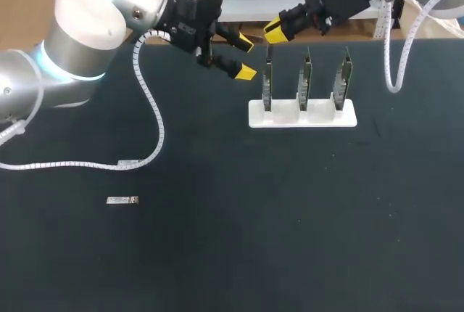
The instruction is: Pick up the optical module with the left hand, and insert it into the network port with the right hand.
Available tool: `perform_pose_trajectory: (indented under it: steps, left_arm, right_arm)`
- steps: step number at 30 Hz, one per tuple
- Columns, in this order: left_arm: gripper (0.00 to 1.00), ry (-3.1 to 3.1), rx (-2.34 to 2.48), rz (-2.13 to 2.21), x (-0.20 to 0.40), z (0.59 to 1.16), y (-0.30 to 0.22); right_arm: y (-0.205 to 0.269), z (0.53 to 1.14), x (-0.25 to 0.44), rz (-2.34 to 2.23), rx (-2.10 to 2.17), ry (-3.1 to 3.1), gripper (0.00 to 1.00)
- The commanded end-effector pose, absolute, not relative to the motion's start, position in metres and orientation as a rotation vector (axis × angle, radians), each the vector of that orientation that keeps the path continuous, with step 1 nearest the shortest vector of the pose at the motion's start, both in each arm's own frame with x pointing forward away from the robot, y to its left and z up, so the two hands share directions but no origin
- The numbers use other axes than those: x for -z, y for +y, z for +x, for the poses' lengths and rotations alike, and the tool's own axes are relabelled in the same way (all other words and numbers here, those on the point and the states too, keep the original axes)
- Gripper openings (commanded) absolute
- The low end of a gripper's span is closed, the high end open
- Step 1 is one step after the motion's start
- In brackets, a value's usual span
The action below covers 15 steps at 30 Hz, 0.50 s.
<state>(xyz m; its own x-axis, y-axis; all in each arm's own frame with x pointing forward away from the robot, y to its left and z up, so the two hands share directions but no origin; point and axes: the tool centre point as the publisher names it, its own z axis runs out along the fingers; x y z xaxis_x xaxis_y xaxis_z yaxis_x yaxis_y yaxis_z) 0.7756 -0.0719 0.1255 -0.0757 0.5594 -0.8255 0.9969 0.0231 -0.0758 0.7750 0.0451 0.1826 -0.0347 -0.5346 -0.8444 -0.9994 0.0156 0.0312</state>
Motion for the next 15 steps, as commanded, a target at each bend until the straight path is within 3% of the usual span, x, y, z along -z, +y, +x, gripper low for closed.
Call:
perform_pose_trajectory:
  steps: [1,15]
  left_arm:
    - [1.00,1.703,0.927,1.599,-0.1262,0.7766,-0.0723]
    - [1.00,1.703,0.927,1.599,-0.1262,0.7766,-0.0723]
  right_arm:
    - [0.0455,0.7731,-0.1824,-1.583,-0.901,1.646,0.00]
    - [0.0456,0.7697,-0.1793,-1.598,-0.918,1.653,0.00]
